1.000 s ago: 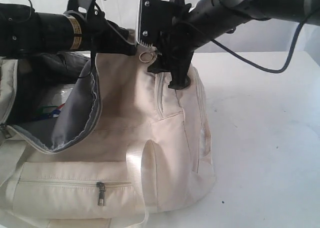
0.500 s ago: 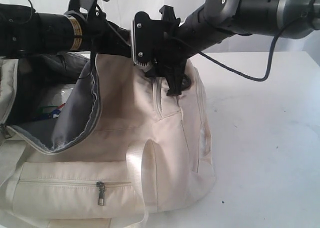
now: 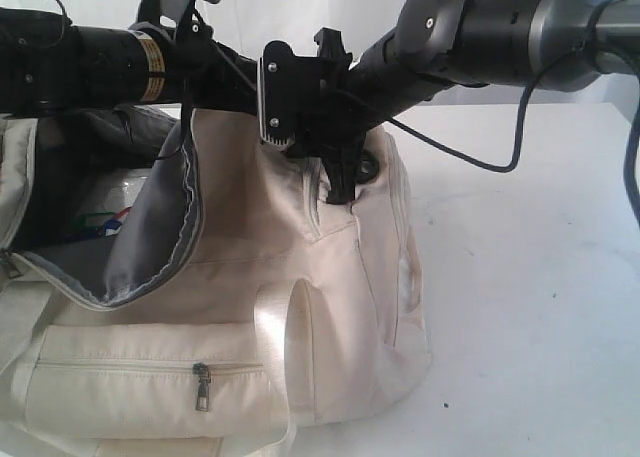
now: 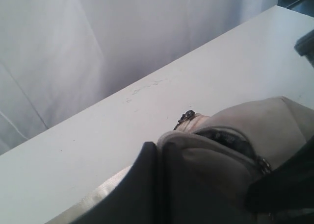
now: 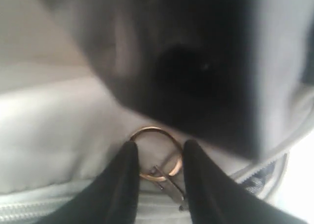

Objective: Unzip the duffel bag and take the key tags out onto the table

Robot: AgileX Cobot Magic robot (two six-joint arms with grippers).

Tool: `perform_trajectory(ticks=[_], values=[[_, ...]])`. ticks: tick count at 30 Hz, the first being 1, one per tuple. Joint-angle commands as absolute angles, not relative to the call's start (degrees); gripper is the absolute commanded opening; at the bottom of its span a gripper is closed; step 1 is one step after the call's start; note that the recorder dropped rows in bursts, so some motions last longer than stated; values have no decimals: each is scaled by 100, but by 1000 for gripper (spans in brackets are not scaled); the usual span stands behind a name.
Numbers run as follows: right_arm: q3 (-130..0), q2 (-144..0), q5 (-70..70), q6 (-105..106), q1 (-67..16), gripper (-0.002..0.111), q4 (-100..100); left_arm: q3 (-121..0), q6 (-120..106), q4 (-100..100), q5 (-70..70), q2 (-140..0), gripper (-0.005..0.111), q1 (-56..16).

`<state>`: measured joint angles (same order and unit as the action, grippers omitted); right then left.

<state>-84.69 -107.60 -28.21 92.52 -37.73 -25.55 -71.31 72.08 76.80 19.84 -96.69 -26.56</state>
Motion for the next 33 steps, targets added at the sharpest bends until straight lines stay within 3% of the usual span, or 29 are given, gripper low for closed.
perform_trajectory(ticks=[1, 12, 33], values=[[-8449, -10795, -2821, 9071, -3795, 21, -2550, -7144, 7235, 7759, 1989, -9596, 0, -2643], [-8449, -10648, -3119, 8280, -3795, 0, -2225, -7144, 7224, 7759, 1865, -9596, 0, -2643], [-8449, -9723, -5298, 7927, -3795, 0, -2073, -7144, 7236, 7667, 1620, -9596, 0, -2643]])
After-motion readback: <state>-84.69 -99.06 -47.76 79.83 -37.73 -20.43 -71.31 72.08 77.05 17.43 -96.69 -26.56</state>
